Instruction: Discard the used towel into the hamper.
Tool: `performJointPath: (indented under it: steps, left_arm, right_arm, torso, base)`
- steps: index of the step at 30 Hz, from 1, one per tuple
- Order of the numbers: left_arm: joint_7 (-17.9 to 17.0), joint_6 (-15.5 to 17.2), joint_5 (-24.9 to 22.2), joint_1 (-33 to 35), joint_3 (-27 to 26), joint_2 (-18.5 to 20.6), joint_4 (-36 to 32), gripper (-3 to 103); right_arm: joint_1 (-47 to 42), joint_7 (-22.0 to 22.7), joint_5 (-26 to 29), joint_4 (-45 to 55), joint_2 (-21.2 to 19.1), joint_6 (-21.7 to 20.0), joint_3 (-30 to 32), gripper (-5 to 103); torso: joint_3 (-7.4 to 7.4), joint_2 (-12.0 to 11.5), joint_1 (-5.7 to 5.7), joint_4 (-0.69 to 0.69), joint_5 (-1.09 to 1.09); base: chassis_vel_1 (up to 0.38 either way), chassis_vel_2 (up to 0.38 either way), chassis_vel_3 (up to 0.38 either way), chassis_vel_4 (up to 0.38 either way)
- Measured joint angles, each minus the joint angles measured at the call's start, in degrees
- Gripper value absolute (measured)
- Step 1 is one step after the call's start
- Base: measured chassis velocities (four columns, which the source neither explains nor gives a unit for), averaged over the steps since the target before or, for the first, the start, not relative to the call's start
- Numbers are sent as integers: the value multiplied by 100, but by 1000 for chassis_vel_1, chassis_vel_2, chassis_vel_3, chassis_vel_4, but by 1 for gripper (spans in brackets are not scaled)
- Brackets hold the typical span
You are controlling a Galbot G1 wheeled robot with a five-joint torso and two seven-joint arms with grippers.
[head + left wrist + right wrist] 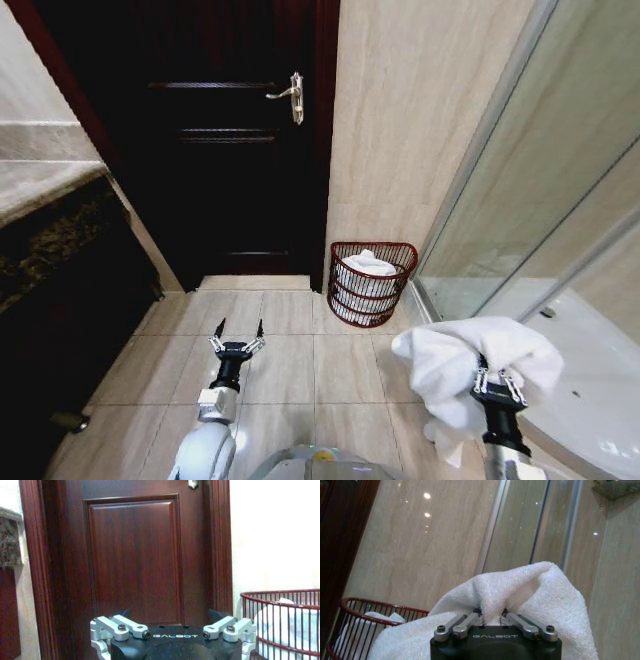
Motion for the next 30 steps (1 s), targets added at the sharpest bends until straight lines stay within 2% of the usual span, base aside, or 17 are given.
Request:
performJointPath:
  steps: [30]
  left_arm:
    - [51,-108,33,31,3,-8,-30,100]
  right_arm:
    - [-17,12,-100,-95,0,82,-22,13]
  torso:
    - [437,675,237,0,0]
  base:
    - [-67,147,81,-131]
